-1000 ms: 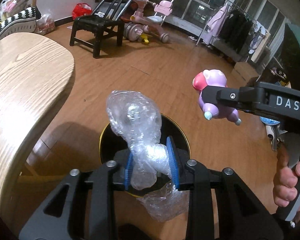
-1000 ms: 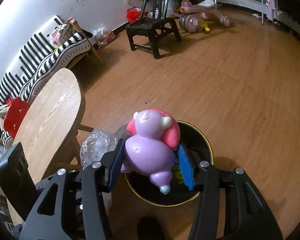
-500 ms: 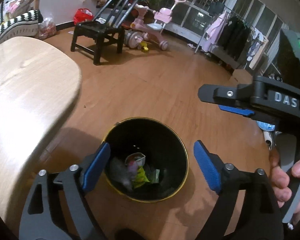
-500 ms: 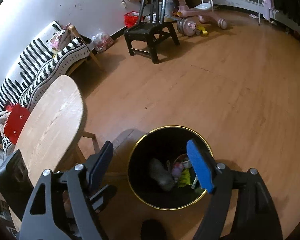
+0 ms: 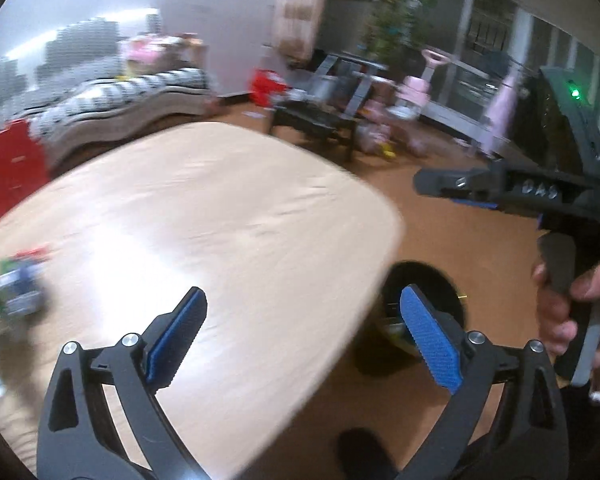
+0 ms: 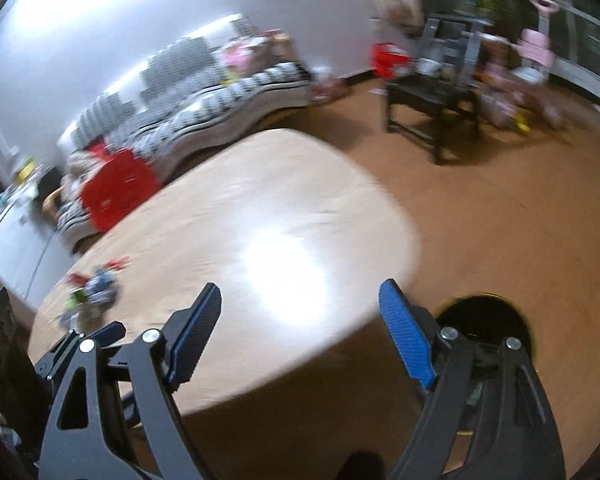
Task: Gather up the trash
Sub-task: 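Return both tools to the remaining trash on the table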
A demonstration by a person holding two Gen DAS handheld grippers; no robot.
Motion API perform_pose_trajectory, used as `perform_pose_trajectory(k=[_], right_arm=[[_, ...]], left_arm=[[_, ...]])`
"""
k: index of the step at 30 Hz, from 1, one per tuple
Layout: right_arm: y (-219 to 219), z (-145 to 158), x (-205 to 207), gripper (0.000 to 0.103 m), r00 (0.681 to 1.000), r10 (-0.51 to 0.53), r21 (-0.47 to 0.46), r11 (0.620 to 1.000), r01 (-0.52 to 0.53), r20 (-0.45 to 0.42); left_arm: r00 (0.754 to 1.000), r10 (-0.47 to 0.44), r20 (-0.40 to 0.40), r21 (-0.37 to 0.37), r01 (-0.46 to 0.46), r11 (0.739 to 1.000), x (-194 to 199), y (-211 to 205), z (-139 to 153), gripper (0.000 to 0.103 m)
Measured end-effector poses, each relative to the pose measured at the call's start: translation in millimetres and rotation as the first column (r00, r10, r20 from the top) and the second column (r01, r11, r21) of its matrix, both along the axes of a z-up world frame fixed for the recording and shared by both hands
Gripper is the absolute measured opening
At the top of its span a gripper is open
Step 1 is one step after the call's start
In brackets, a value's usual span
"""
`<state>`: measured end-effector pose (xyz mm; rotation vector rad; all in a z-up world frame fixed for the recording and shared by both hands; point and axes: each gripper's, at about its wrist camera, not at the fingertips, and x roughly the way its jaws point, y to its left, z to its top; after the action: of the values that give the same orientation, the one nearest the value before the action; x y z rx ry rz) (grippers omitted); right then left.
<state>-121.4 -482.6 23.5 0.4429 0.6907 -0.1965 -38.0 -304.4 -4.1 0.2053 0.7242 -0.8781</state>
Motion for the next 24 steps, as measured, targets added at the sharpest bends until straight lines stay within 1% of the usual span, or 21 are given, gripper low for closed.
perform_pose_trajectory(k=[3,4,6,7,9,11,14,18,20,22,24], right_arm=[[57,10,35,0.078,0.994,0.112,-0.009,0.994,-0.112,0.008],[83,13,51,0.078,0.986,0.165,-0.011,0.986,-0.165,0.008],[115,14,70,0.078,0.973,0.231,-0.011,0.973,-0.231,0.006],[138,14,82,0.078,0.962,0.274,-0.008,0.962,-0.274,0.004],[168,12,94,0.078,0.945,0.328,-0.005,0.945,-0.328,-0.001],[202,10,111,0.078,0.923,0.384,0.002,0.923,-0.384,-0.008],[236,6,129,0.078,0.898,0.439,0.018,0.898,-0.439,-0.013],[275,-3,150,0.078,0.867,0.497,0.040,0.867,-0.496,-0.020],[283,-7,155,0.078,0.857,0.515,0.038,0.857,-0.514,-0.023],[295,-12,163,0.078,0.850,0.526,0.018,0.850,-0.526,-0.036],[308,-15,171,0.078,0.841,0.537,-0.053,0.840,-0.540,-0.062]], left_arm=[[0.994,0.104,0.034,0.020,-0.105,0.994,16,76,10,0.095],[0.988,0.144,0.050,0.025,-0.146,0.989,21,101,12,0.095],[0.976,0.208,0.069,0.030,-0.211,0.977,26,140,17,0.095],[0.968,0.240,0.074,0.031,-0.243,0.970,29,160,18,0.095],[0.949,0.307,0.075,0.027,-0.309,0.951,35,202,21,0.095],[0.930,0.360,0.070,0.023,-0.362,0.932,42,232,23,0.095],[0.901,0.429,0.068,0.021,-0.431,0.902,48,276,22,0.095],[0.877,0.476,0.063,0.032,-0.478,0.878,57,306,17,0.095],[0.870,0.488,0.072,0.041,-0.492,0.870,65,318,14,0.095],[0.865,0.495,0.079,0.056,-0.499,0.865,71,325,11,0.095],[0.861,0.501,0.082,0.078,-0.507,0.858,87,329,4,0.095]])
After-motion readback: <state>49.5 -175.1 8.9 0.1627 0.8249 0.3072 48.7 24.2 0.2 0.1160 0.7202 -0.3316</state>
